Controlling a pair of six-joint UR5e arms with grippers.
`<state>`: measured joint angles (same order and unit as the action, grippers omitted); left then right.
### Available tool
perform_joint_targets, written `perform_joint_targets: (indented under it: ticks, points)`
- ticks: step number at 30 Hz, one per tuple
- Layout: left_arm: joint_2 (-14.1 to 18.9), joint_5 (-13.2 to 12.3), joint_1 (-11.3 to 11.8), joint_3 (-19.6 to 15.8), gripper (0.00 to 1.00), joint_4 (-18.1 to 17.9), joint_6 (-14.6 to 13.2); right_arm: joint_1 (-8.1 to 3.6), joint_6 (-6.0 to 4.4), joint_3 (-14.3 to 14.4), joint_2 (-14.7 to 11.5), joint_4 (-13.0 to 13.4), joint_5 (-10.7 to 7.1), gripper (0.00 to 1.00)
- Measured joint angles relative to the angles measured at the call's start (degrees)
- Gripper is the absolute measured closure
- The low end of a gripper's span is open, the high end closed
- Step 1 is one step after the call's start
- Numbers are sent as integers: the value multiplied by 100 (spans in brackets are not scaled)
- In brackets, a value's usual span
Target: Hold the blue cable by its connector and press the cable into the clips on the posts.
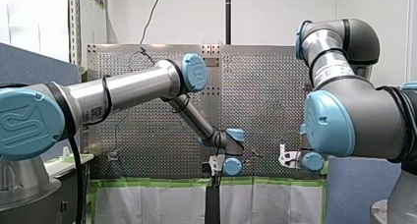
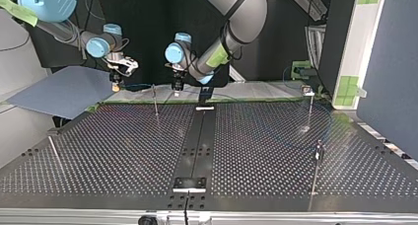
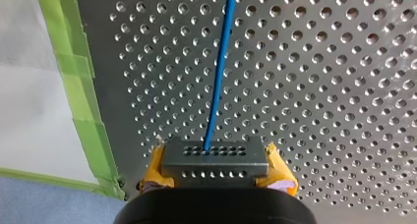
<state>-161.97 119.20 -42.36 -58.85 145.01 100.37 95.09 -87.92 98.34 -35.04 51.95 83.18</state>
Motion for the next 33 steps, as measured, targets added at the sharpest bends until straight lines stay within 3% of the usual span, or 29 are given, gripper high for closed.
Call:
perform_joint_targets:
  ticks: [7, 17, 23, 33]
  points:
    - [-3, -27, 16, -3, 97, -14, 8, 7, -13, -23, 56, 0, 29, 100]
    - [-33, -41, 16, -9, 97, -88, 22, -15, 0, -164, 336, -17, 50, 100]
    - [-217, -38, 16, 242, 97, 28, 90, -13, 12, -270, 351, -67, 50, 100]
    - [-257, -136, 16, 646, 97, 254, 122, -19, -4, -449, 352, -209, 50, 100]
